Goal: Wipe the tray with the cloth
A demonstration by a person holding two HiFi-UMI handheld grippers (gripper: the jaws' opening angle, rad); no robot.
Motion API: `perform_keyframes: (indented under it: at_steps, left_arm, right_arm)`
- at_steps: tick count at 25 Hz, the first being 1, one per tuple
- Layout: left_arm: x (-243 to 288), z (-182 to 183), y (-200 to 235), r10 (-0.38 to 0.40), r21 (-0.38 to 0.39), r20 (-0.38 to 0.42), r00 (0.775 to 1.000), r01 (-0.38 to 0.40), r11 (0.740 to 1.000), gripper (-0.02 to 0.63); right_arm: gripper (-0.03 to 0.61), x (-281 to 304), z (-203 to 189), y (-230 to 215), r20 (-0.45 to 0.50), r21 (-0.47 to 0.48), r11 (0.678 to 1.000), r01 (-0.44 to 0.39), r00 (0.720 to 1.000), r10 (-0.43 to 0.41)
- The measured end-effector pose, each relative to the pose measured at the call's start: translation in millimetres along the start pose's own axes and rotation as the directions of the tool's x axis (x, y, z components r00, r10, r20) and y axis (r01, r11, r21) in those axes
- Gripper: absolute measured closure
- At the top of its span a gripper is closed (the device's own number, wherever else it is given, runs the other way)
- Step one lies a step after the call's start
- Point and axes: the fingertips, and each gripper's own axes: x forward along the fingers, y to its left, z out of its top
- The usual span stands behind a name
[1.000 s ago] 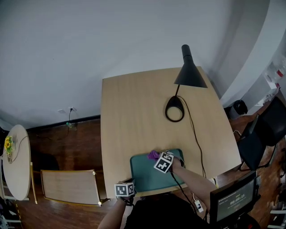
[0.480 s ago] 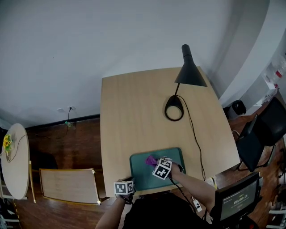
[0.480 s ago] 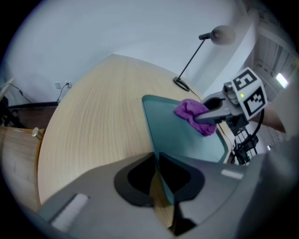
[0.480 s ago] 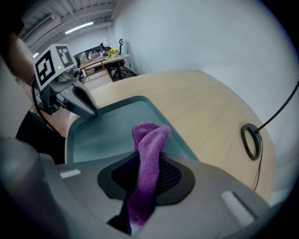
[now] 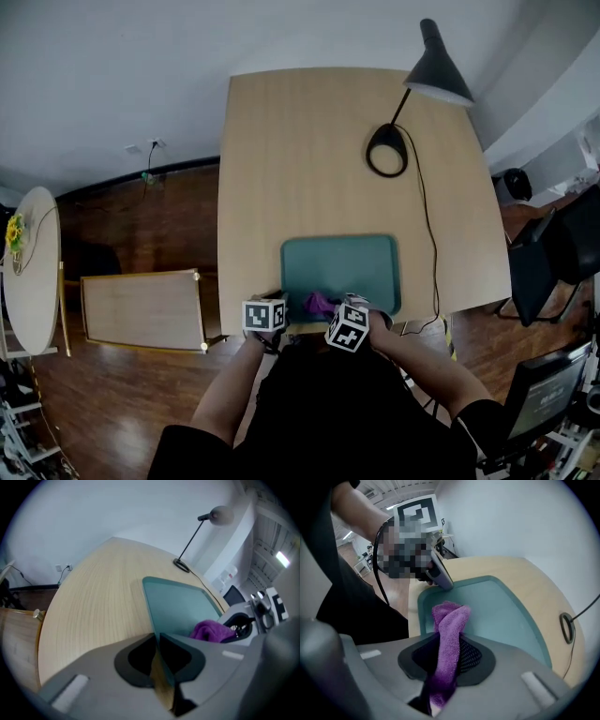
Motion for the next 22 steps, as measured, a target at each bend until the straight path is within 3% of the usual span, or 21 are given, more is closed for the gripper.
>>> perform_keyframes:
  at_steps: [8, 13, 19, 22]
  left_arm:
    - [-7.2, -7.6, 0.1, 0.004, 0.006, -0.017, 1.000, -0.004, 1.000, 0.557]
    - [-7.6, -6.9, -1.8, 0.001, 0.004, -0.019, 1.000, -0.001, 1.000, 0.557]
    - [-13.2, -7.3, -0.1, 0.020, 0.007, -0.028, 0.999, -0.020, 1.000, 0.557]
    - [-11.0, -8.4, -2.2, 0.007, 0.012, -0.036, 0.999, -0.006, 1.000, 0.557]
  right_arm:
    - [0.492, 1.7, 4.1, -1.4, 0.010, 0.095, 0.994, -0.045, 0.999, 0.045]
    - [0.492, 3.9, 14.2, -46.5, 0.021, 0.157, 0.988, -0.011, 1.000, 0.008]
    - [0.492, 11.9, 36.4, -111.8, -0.020, 0.082, 0.994, 0.075, 0.997, -0.073]
    - [0.494, 16.3, 50.7, -143.0, -0.033, 0.090, 0.991, 0.103, 0.994, -0.100]
